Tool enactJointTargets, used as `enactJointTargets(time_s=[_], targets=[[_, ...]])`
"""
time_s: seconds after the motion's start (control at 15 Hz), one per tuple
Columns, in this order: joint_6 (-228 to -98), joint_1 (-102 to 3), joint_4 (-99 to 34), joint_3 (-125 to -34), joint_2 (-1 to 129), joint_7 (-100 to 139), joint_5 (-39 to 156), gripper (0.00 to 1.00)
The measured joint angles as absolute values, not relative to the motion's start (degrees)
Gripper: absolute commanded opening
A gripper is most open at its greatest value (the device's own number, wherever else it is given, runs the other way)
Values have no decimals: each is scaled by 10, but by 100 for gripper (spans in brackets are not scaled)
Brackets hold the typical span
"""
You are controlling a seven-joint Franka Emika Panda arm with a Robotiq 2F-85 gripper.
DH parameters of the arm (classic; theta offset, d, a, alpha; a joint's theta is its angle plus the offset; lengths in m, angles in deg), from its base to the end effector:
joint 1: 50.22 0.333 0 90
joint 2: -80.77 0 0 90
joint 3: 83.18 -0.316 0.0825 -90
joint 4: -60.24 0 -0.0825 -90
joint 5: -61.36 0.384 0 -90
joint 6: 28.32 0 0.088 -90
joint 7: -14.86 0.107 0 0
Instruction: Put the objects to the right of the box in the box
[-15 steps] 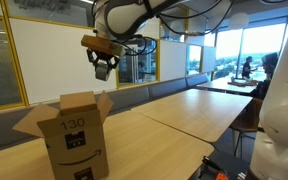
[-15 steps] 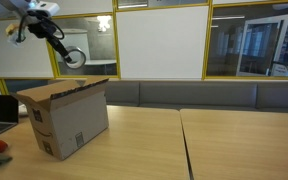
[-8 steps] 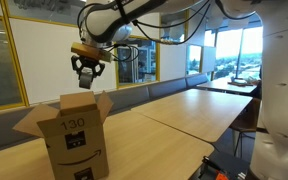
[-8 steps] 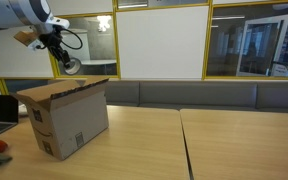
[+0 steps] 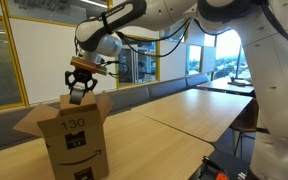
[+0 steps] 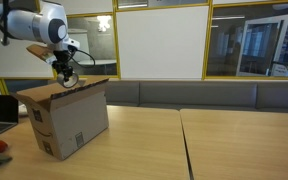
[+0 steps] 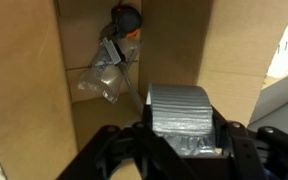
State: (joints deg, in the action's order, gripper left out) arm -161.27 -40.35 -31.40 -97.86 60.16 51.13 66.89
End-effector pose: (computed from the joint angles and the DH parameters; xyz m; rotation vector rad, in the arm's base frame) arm 0.6398 0.2688 0.4689 -2.7614 0.4029 -0.3325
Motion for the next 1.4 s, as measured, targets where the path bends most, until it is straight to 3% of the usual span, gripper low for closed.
enactJointTargets(time_s=[0.2, 0.87, 1.4], targets=[[-1558, -403, -284, -969, 564, 477, 708, 99], [-1393, -395, -223, -916, 532, 478, 731, 100], [-1400, -385, -347, -884, 711, 551, 669, 100]])
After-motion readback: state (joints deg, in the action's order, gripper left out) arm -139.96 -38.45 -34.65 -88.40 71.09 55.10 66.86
